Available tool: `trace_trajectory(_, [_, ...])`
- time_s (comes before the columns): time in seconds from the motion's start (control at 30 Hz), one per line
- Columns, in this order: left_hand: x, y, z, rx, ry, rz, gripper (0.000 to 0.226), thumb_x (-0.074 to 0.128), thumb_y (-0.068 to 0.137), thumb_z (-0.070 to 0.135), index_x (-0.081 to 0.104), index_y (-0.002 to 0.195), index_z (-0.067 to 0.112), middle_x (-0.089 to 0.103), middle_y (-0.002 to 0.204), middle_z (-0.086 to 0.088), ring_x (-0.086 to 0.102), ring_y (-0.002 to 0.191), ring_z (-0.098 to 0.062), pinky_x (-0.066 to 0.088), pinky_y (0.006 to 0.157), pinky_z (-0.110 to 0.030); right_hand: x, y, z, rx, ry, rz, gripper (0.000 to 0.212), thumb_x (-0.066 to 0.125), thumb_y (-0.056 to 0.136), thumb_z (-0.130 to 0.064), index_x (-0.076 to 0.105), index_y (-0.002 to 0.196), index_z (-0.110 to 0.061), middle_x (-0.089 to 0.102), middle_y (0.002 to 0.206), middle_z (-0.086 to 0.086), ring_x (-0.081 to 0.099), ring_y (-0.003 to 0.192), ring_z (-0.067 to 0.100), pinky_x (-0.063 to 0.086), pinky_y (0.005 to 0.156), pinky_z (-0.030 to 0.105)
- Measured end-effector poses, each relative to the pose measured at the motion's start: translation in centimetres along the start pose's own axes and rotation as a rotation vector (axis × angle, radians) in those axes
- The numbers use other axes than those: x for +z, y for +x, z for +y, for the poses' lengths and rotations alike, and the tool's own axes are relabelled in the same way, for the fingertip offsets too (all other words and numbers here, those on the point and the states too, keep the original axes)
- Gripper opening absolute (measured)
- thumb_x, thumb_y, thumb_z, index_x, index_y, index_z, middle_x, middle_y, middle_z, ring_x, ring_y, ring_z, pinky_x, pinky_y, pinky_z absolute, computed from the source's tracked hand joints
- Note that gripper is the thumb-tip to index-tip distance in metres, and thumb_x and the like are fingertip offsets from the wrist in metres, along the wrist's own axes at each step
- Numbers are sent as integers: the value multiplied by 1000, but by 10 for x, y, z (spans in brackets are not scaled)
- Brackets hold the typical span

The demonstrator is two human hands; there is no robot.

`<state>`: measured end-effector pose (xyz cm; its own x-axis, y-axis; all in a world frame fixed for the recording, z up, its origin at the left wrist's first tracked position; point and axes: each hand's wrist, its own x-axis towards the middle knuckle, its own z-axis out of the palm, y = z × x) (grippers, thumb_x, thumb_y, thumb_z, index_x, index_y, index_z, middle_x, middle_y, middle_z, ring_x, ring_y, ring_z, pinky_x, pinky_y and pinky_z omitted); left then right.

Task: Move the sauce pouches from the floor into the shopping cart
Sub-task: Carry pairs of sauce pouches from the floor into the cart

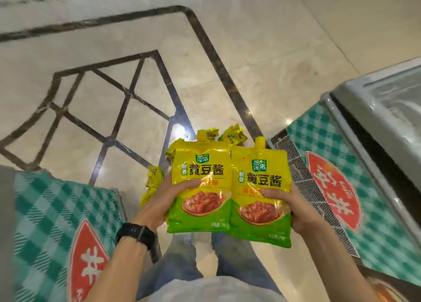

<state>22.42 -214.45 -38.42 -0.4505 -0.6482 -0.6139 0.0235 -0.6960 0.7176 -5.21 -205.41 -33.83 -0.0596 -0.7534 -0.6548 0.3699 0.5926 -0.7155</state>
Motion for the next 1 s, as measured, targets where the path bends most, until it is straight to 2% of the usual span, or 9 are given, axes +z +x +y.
trace_trajectory(0.17, [32,-22,20,-15,87,-126,104,97,47,40,54,139,19,72,124,-10,71,108,-36,56,92,-50,-10,-62,3,-87,75,77,93,100,20,-28,67,106,-18,74,106,16,73,90,35,61,66,42])
trace_trajectory(0.3, [81,-31,32,-18,229,-248,102,98,40,44,60,131,19,74,118,-12,72,103,-36,58,89,-49,-33,-115,22,-199,238,177,84,100,17,-24,72,96,-17,76,98,16,75,82,33,61,59,41])
trace_trajectory(0.4, [131,-32,27,-28,312,-350,87,91,56,32,58,135,17,71,123,-14,69,110,-39,50,101,-58,-73,-145,55,-213,324,313,101,100,28,-22,61,120,-15,70,116,20,70,99,41,56,84,60])
trace_trajectory(0.47, [170,-32,16,-50,390,-410,82,88,60,28,57,136,16,71,124,-15,69,111,-40,52,99,-56,-100,-170,76,-233,395,414,112,100,32,-22,50,132,-14,68,121,19,67,106,43,49,93,65])
trace_trajectory(0.63, [289,-53,-32,-94,596,-560,104,98,35,43,62,129,15,75,114,-13,73,100,-36,59,85,-45,-164,-257,134,-355,576,566,95,94,46,-16,52,131,-8,68,120,21,66,108,44,47,95,65])
trace_trajectory(0.83, [428,-99,-118,-167,718,-803,63,86,65,16,64,123,11,77,108,-13,77,88,-29,63,67,-35,-235,-366,206,-461,743,760,96,94,43,-17,55,130,-7,69,119,22,66,106,43,53,91,58])
trace_trajectory(0.87, [447,-105,-131,-184,738,-841,66,89,64,21,63,125,12,77,109,-13,77,88,-29,63,67,-35,-244,-383,216,-482,766,785,93,92,44,-15,56,129,-6,69,118,21,67,105,42,56,87,54])
trace_trajectory(0.93, [485,-117,-158,-217,801,-906,96,98,42,35,62,128,13,76,112,-15,76,90,-32,63,67,-37,-258,-415,237,-530,832,850,87,89,48,-12,56,128,-5,70,116,21,69,102,41,58,80,49])
trace_trajectory(1.0, [523,-127,-186,-253,862,-968,107,100,30,38,62,127,12,75,112,-17,76,88,-33,63,65,-38,-270,-444,261,-577,901,916,90,91,48,-11,54,130,-5,68,119,23,67,106,43,55,88,56])
